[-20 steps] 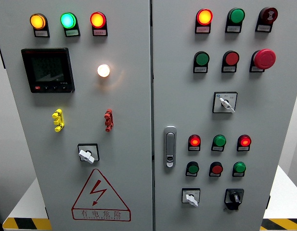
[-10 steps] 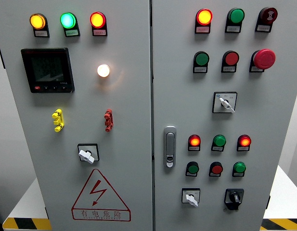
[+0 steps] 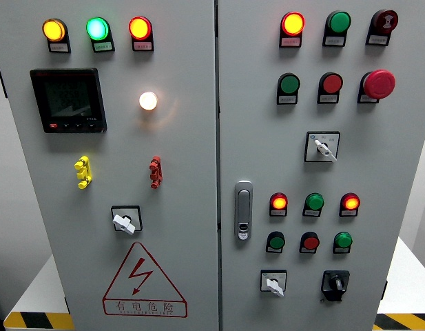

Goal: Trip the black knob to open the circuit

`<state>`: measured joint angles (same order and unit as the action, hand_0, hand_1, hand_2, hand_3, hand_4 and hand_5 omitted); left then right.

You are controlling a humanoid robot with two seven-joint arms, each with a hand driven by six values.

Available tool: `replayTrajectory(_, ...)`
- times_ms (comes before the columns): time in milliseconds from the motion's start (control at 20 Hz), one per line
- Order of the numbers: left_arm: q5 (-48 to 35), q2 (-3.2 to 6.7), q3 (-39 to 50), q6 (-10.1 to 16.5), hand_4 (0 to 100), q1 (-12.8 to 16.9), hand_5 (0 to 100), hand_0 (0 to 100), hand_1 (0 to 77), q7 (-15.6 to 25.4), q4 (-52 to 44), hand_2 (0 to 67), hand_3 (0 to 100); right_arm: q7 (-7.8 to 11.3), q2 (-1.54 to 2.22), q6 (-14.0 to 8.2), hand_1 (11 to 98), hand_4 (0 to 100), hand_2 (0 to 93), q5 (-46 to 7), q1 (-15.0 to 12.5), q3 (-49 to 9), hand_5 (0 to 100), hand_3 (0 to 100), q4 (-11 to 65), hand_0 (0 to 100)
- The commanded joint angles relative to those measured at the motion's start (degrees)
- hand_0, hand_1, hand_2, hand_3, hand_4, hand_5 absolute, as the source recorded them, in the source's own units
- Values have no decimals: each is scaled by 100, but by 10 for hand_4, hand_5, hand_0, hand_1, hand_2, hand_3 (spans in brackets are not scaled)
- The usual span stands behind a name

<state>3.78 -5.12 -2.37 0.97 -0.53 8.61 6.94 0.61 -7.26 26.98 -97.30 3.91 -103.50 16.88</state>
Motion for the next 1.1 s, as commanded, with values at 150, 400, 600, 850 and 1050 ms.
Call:
replayTrajectory(150,0,2,0,0,66,0,15,0,30,0,0,130,213,-16,5,-96,432,160,11,579,-451,628,307,203,2385,162)
replayTrajectory(400,0,-7,0,0,66,0,15,0,30,0,0,129,213,-43,5,-1124,473,274,13,950,-690,1411,441,284,4365,108)
replayTrajectory(600,0,2,0,0,66,0,15,0,29,0,0,129,213,-139,-4,-1221,507,425,13,959,-795,1525,545,375,5517,87)
replayTrajectory(850,0,2,0,0,66,0,15,0,29,0,0,129,213,-140,-13,-1573,564,628,2,950,-874,1745,698,556,6414,185)
replayTrajectory(1050,0,2,0,0,66,0,15,0,29,0,0,129,213,-140,5,-1809,590,779,0,941,-664,1737,944,743,6679,470)
